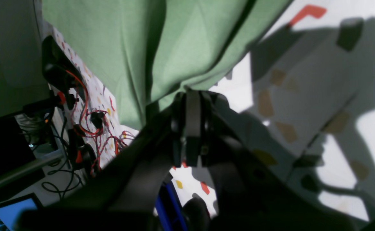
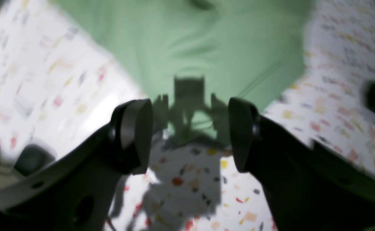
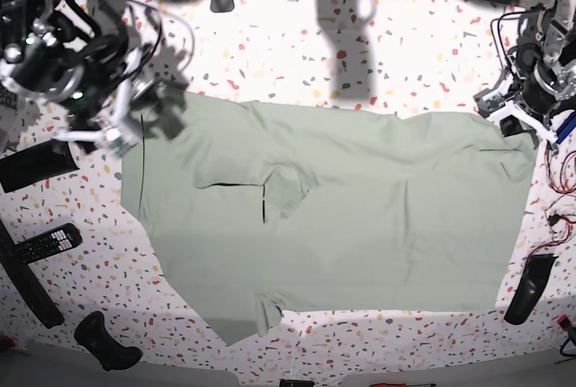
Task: Fold the T-shirt properly
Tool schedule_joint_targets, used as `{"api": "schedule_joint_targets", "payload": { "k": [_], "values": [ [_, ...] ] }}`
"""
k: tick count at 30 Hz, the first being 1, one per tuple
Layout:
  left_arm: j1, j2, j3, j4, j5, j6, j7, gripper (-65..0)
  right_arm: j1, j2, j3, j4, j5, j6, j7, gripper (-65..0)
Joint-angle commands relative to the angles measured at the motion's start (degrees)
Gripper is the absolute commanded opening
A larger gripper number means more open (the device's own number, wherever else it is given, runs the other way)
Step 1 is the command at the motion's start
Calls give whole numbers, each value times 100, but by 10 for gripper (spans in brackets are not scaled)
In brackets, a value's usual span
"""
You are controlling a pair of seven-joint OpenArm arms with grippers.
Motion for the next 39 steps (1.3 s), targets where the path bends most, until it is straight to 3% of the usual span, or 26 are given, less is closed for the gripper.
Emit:
{"api": "schedule_joint_targets", "payload": {
  "k": [1,5,12,15,18,20,27,31,37,39],
  "values": [
    [-28,-98,-22,24,15,-57,39,-650,50,214,-258,90,-243,8,109,-302],
    [-28,-98,-22,24,15,-57,42,-650,28,522,-1222,35,-1565,8,490,-313],
    [-28,-98,-22,24,15,-55,22,-650,35,529,-1969,-461,-3045,8,1558,-313],
    [-26,-98,-22,24,13,-52,22,-650,35,529,-2166,-887,-3748,-302,2111,-313],
    [-28,-98,-22,24,13,-46,22,-650,33,529,-2299,-1158,-4343,-852,2144,-349],
    [-26,-98,-22,24,13,-44,22,-650,33,529,-2306,-1239,-4430,-1038,2146,-374],
    [-28,-98,-22,24,13,-46,22,-650,33,466,-2332,-1261,-4148,-1040,2295,-375],
    [-28,-98,-22,24,13,-44,24,-650,138,229,-2332,-1388,-4168,-1045,2409,-382],
    [-26,-101,-22,24,13,-46,26,-650,302,-28,-2332,-1773,-4330,-1091,2382,-520],
    [-26,-98,-22,24,13,-46,24,-650,304,-24,-2332,-1773,-4457,-1305,2363,-552]
  ]
}}
